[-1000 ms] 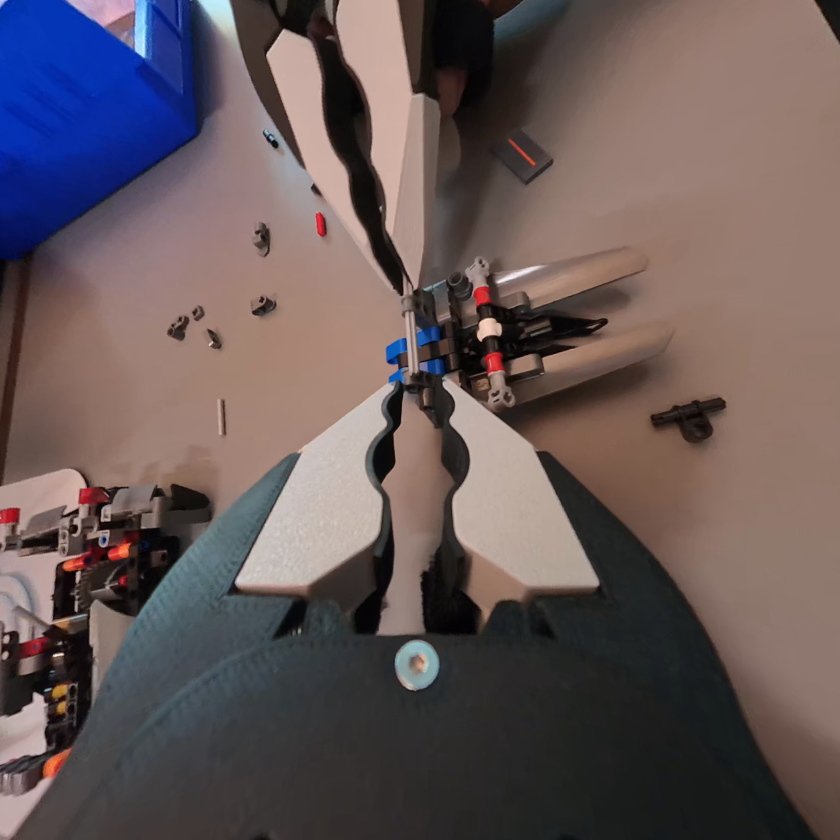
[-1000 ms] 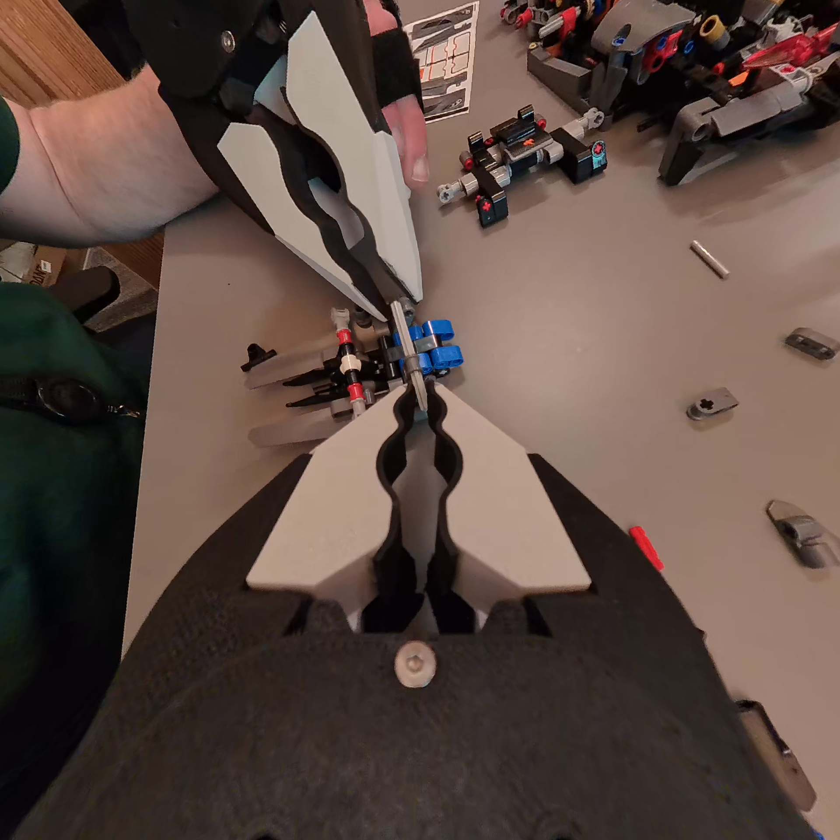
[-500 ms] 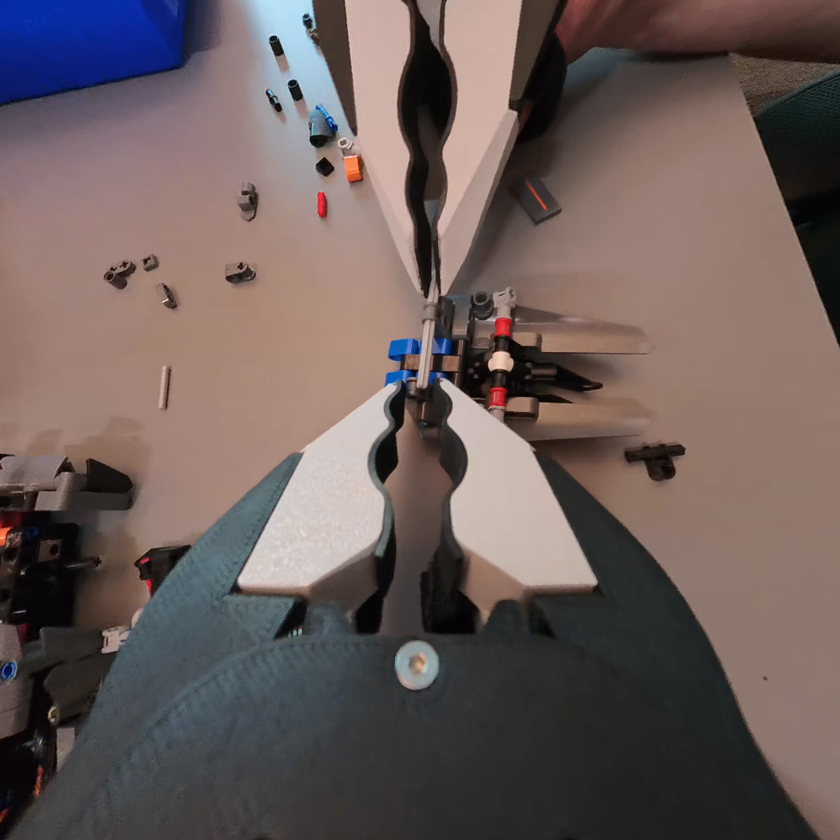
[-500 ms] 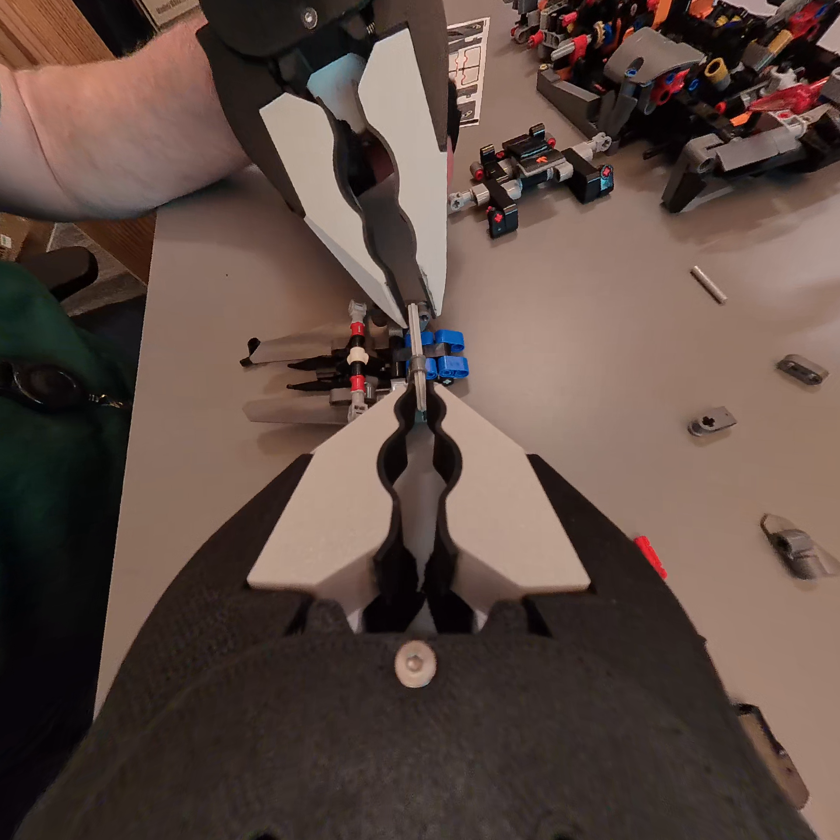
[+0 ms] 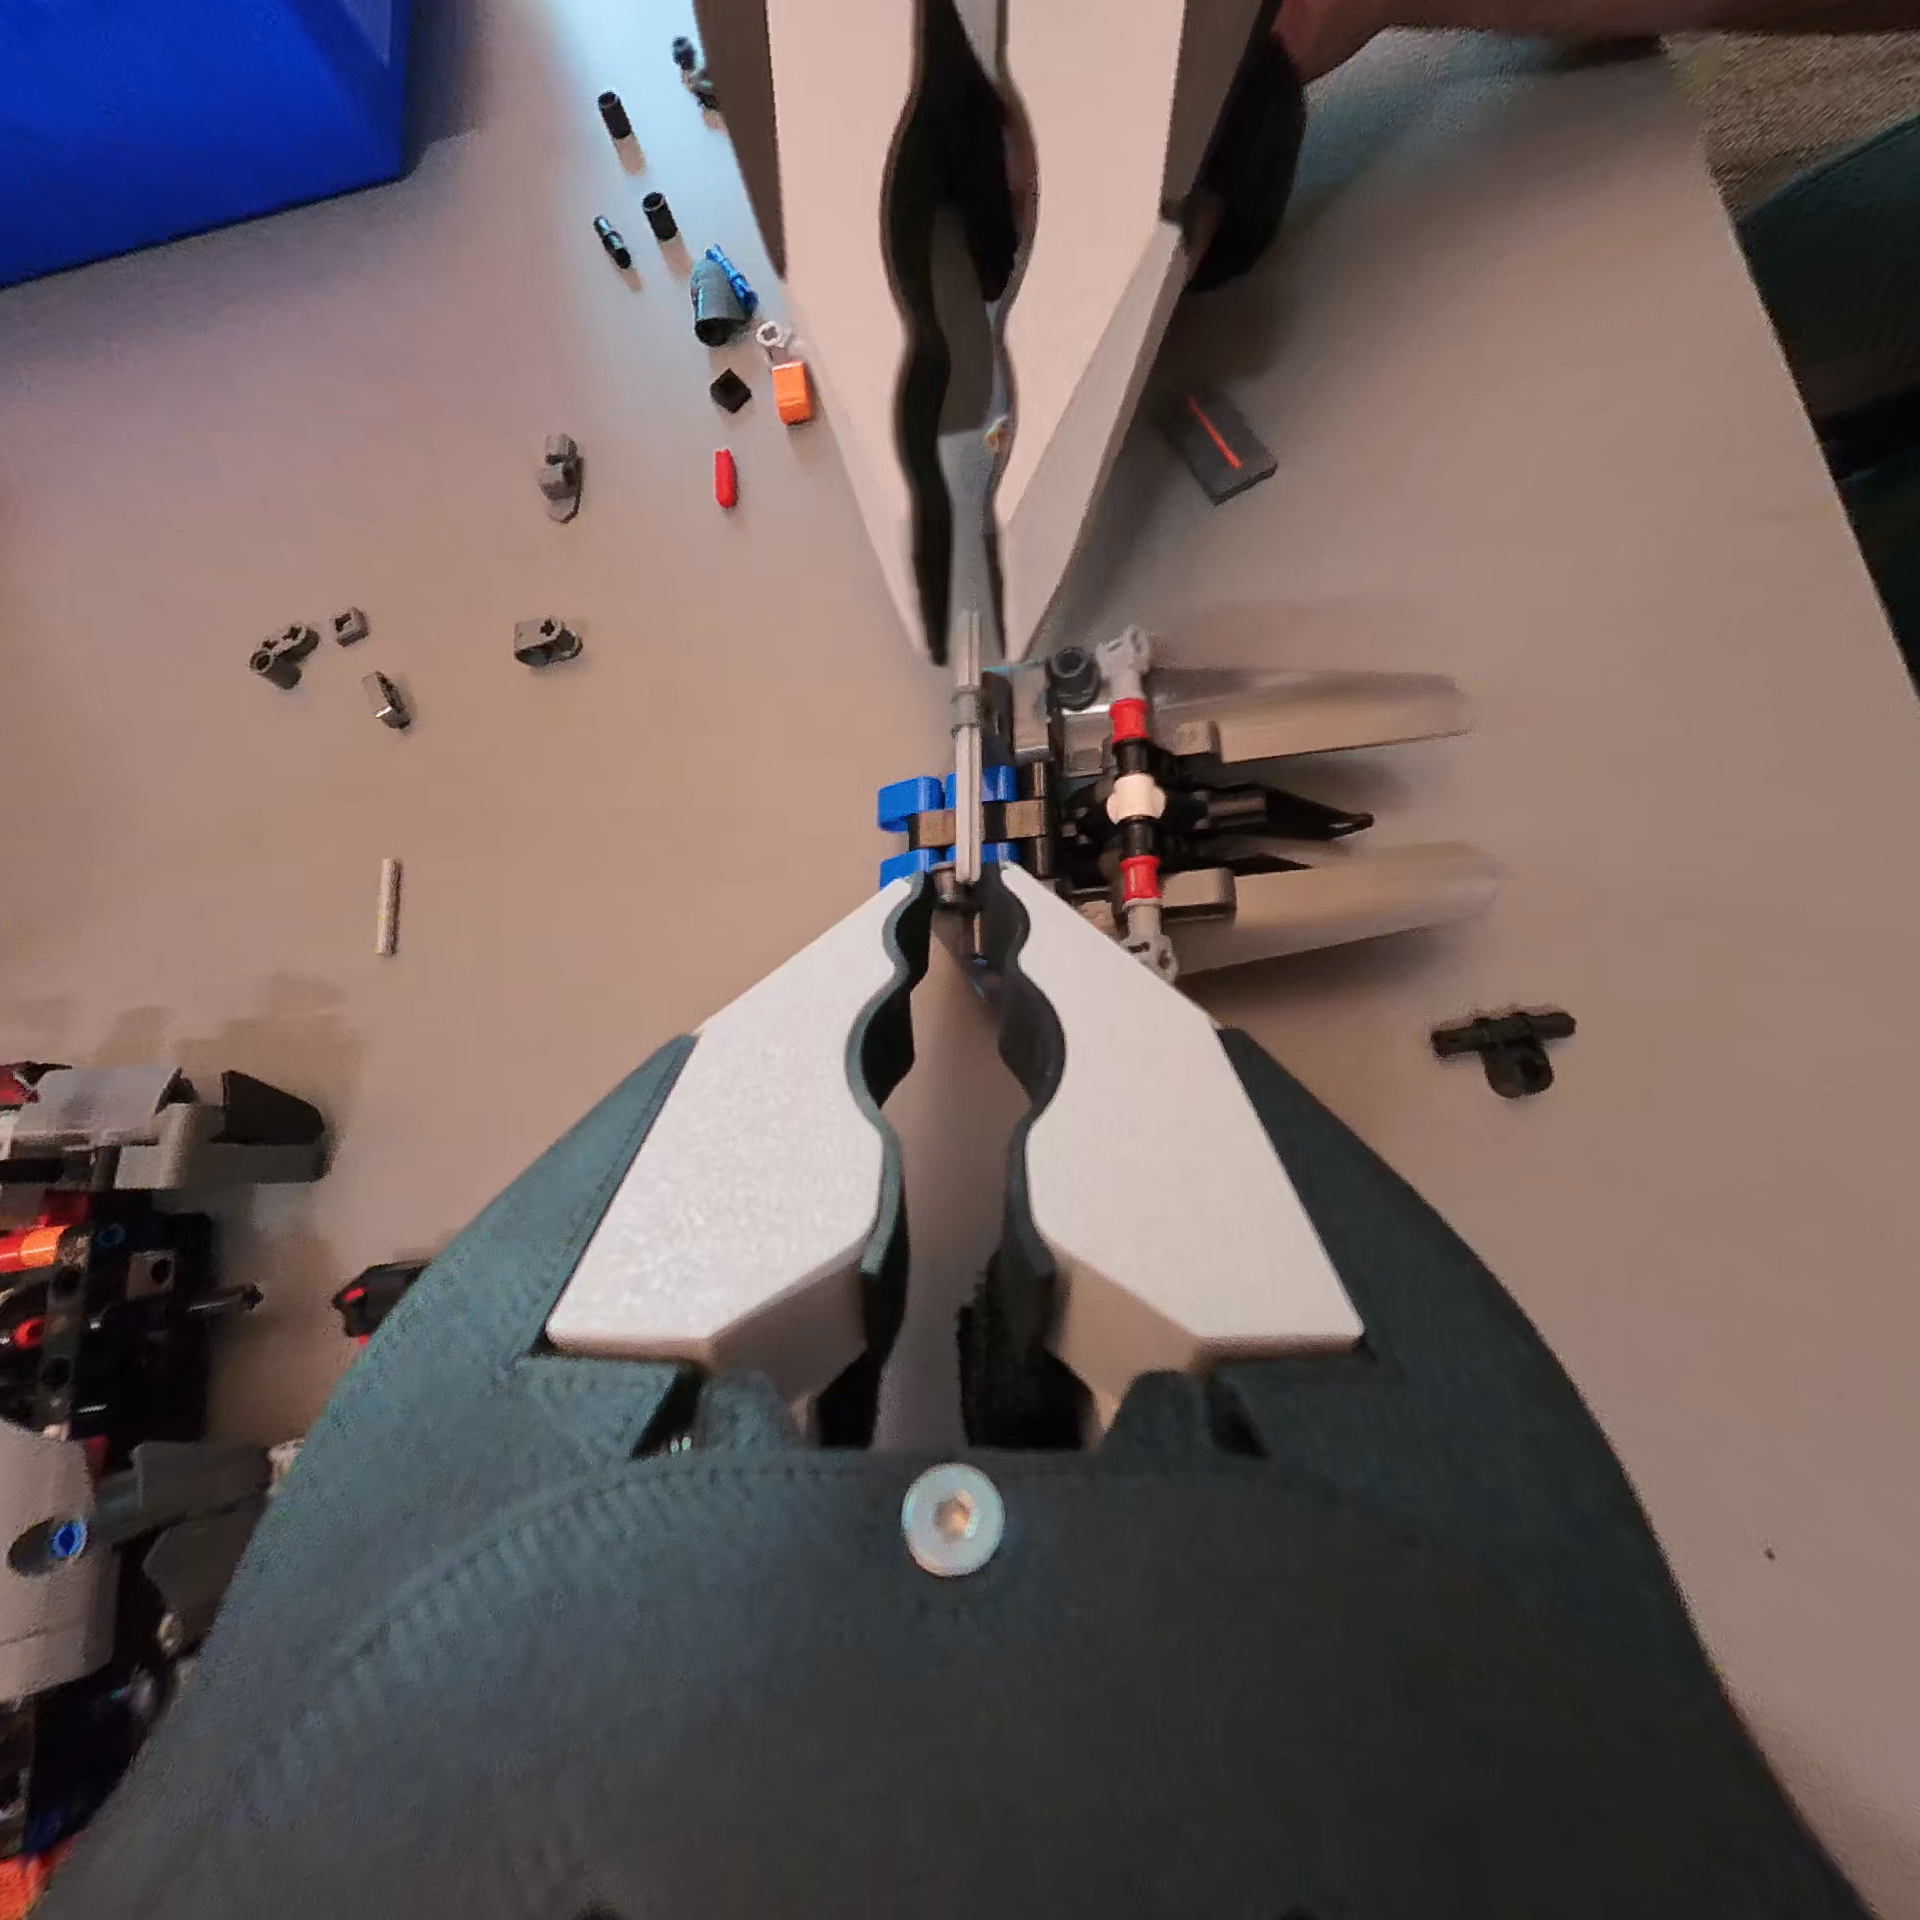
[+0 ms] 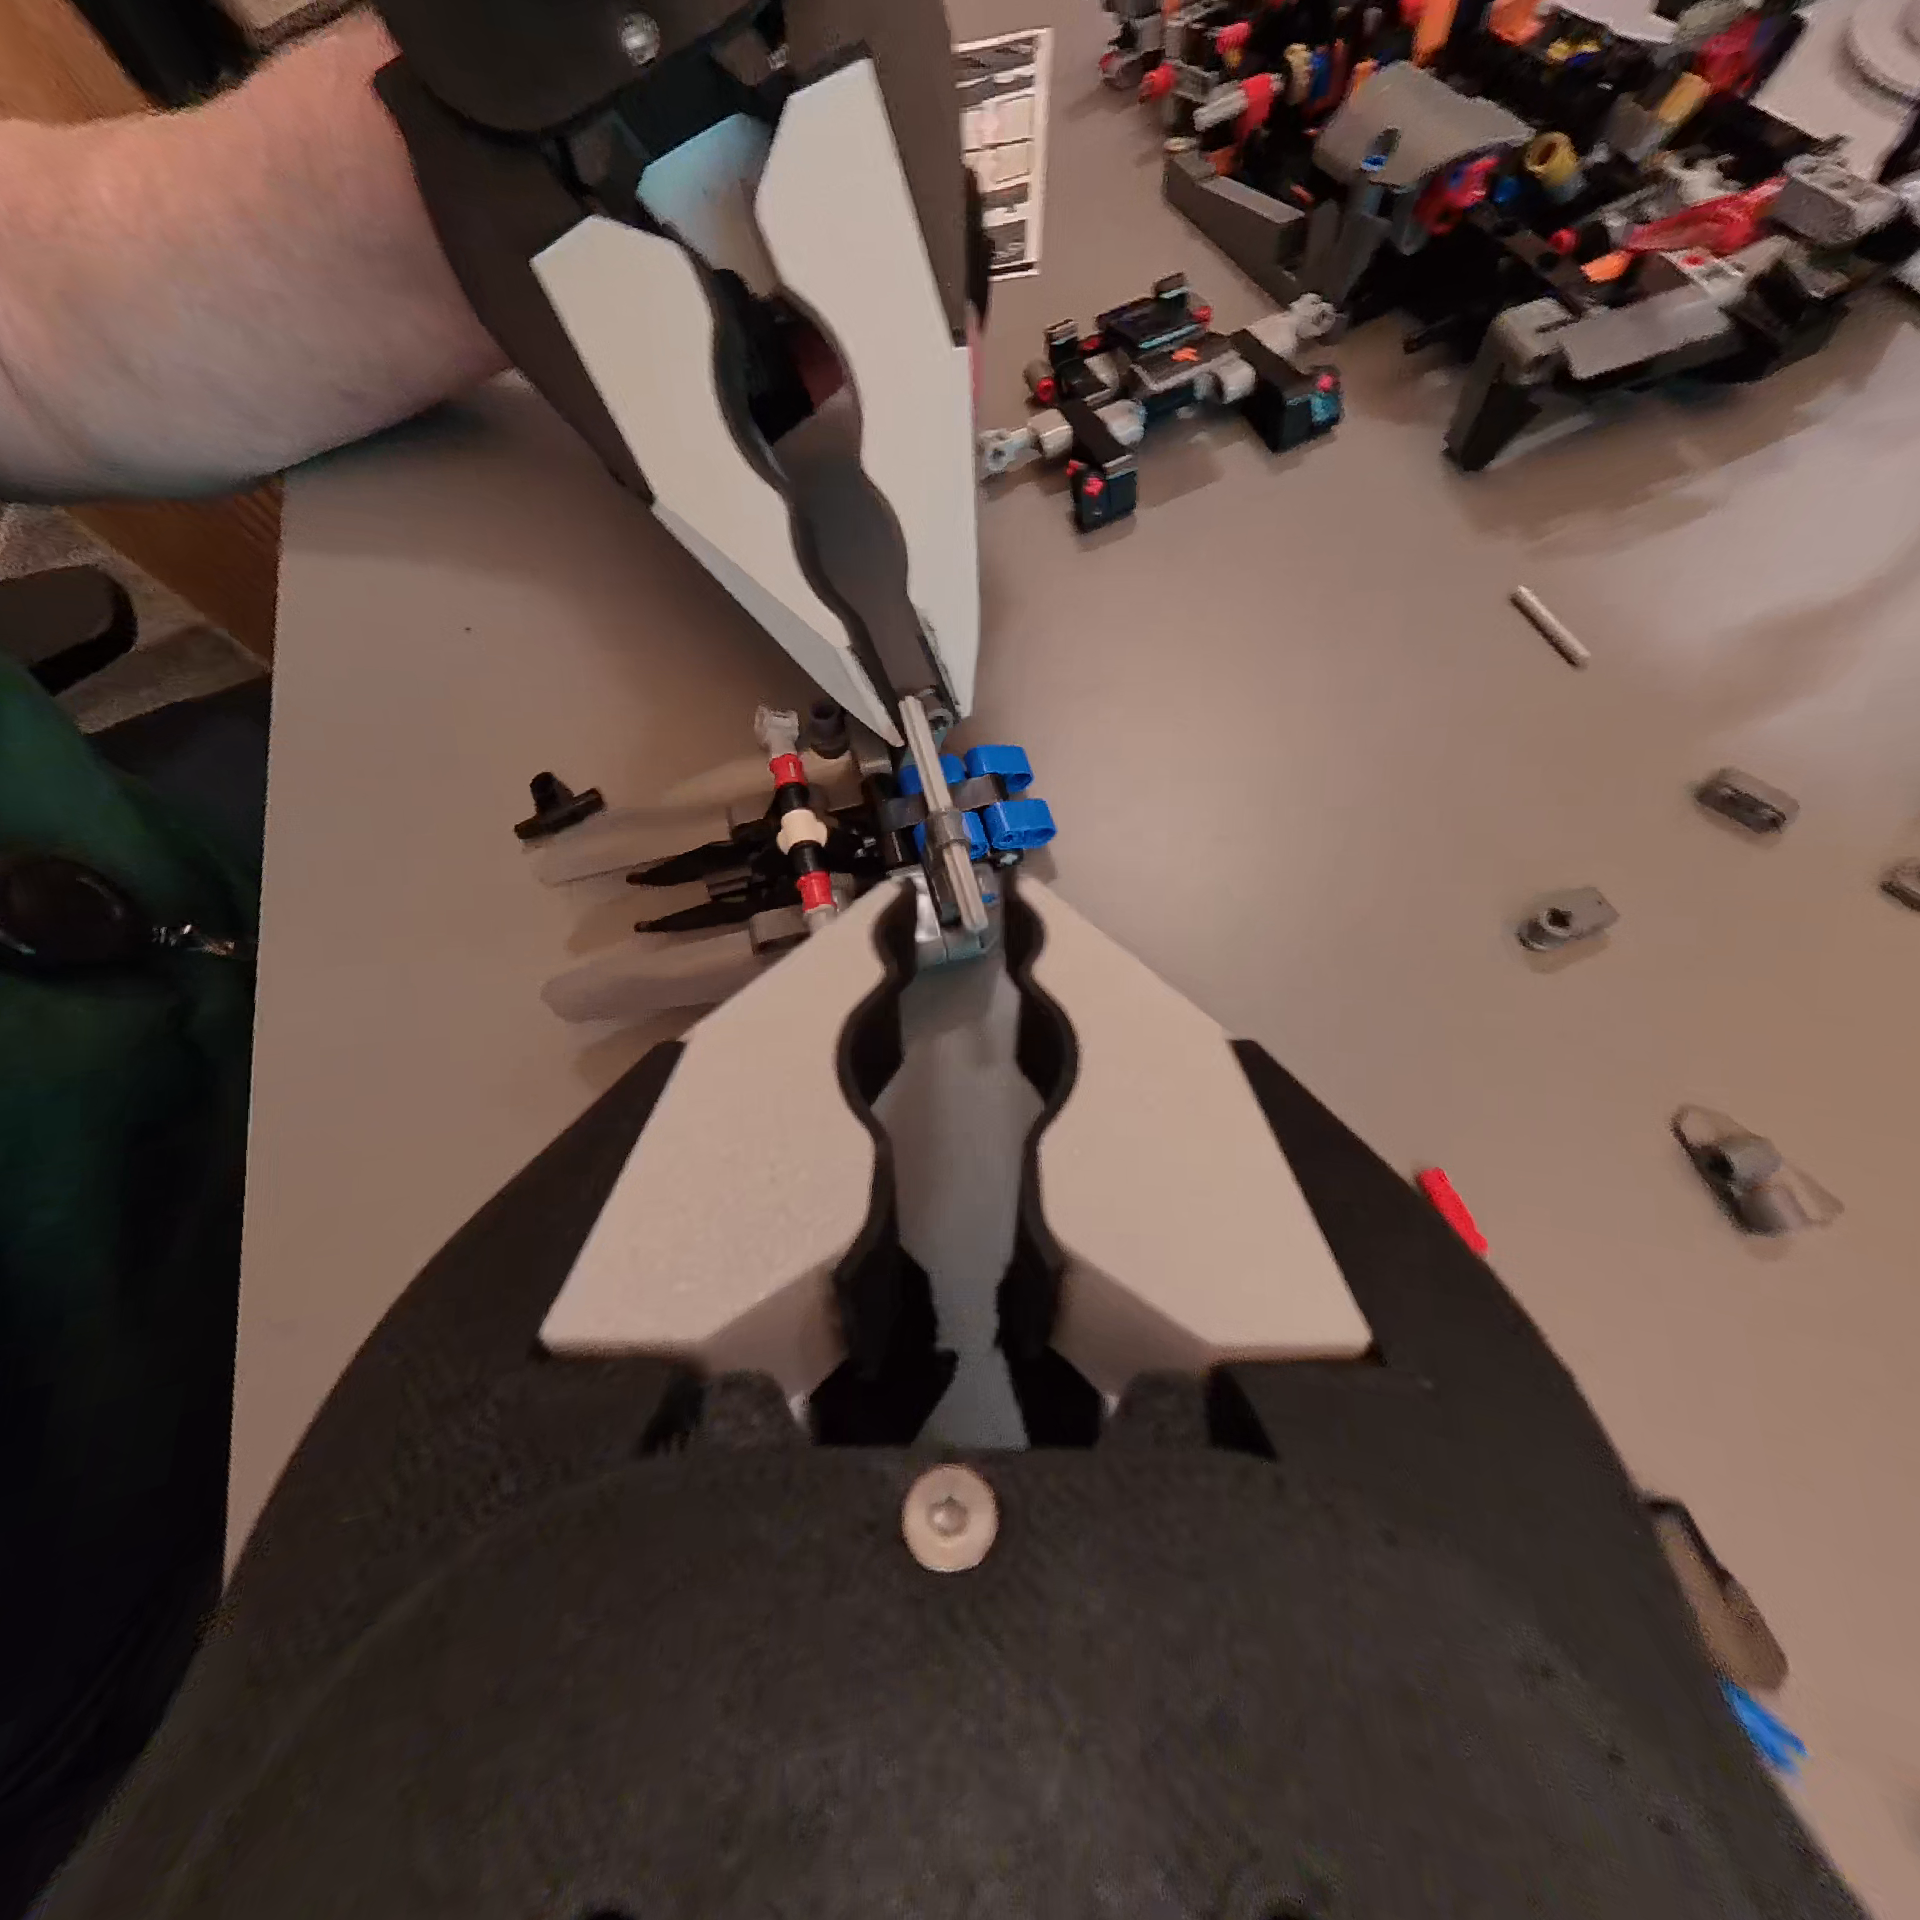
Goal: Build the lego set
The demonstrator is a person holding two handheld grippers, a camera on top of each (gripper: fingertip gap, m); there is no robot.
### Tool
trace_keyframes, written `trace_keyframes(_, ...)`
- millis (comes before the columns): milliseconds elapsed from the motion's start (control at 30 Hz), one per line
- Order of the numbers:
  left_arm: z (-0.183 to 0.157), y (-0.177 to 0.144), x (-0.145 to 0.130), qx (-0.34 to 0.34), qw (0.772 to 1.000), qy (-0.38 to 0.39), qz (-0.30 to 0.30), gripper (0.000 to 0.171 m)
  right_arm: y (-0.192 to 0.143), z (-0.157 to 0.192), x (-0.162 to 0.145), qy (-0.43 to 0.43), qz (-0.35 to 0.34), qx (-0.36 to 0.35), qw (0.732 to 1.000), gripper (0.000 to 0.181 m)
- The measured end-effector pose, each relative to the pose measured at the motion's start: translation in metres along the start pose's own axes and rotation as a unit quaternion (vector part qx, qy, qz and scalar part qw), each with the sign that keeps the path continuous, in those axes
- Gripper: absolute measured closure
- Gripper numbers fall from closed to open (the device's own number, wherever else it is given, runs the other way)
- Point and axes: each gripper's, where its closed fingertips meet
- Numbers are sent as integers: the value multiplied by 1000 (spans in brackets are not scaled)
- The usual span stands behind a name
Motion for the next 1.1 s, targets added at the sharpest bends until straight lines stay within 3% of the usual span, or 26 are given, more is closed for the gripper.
trace_keyframes(167, 1, -1, 0, 17, 1000, -16, 10, 164, -26, -9, 4, 34, -10, -54, 998, 155)
trace_keyframes(300, 1, -1, -1, 42, 998, -43, 29, 163, -72, -16, 0, 53, -28, -100, 993, 150)
trace_keyframes(433, -3, -4, -4, 71, 994, -82, 31, 164, -120, -21, -9, 74, -49, -145, 985, 152)
trace_keyframes(567, -9, -9, -9, 118, 984, -129, 28, 164, -140, -19, -27, 90, -43, -164, 981, 154)
trace_keyframes(767, -32, -6, -6, 150, 973, -175, 2, 158, -108, 9, -25, 90, -38, -129, 987, 149)
trace_keyframes(967, -54, -8, 8, 121, 979, -159, -37, 156, -42, 46, -2, 66, -30, -73, 995, 137)
trace_keyframes(1100, -53, -22, 8, 116, 983, -129, -53, 151, -13, 50, 9, 36, -14, -65, 997, 127)
Point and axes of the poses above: each gripper's, where its closed fingertips meet, y out along the fingers, x out of its top, z = x × y across the jaws, and after that the axes turned 11 degrees about -x, right-handed
